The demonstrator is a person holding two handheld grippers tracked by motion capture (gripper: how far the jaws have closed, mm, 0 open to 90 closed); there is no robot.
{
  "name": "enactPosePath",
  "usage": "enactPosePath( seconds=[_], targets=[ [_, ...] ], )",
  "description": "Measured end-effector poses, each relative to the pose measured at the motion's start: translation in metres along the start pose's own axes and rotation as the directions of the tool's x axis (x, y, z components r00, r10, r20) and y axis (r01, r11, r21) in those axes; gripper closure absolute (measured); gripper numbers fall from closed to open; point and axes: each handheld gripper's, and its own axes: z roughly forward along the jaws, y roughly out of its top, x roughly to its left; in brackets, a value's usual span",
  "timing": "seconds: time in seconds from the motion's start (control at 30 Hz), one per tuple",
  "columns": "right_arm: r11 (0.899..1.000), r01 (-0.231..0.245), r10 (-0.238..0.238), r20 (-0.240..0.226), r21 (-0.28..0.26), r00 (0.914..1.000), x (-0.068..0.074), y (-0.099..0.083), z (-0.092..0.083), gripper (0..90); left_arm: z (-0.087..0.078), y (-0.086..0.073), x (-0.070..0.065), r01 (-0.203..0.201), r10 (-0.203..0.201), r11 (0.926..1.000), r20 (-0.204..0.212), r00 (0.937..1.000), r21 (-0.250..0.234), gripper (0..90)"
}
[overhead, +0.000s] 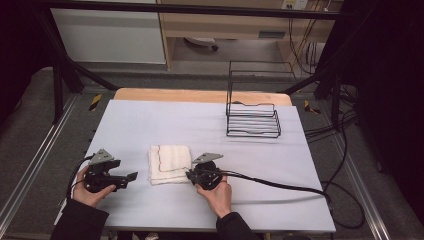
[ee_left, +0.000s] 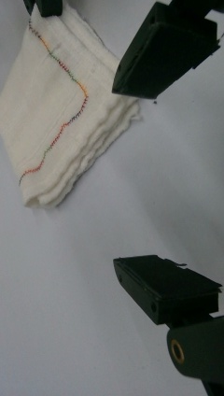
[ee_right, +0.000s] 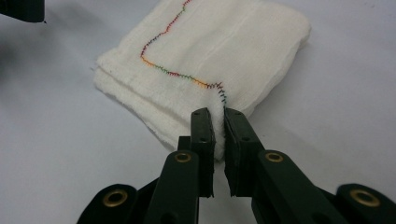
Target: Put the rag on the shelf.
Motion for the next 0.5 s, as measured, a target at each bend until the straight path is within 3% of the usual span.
enactPosePath(
  seconds=[0.2,0.5],
  targets=[
    [0.997,0.053,-0.053,0.005,0.053,0.9986,-0.006,0.005,-0.019,83.6,0.000,0.003,-0.002,-0.001,0.001,1.0000,0.003,1.0000,-0.006,14.0],
    [0.996,0.024,-0.023,-0.013,0.087,0.9996,-0.034,-0.014,-0.037,81.8,0.015,0.034,-0.017,-0.037,0.037,0.9992,0.017,0.9992,-0.013,18.3]
  ],
)
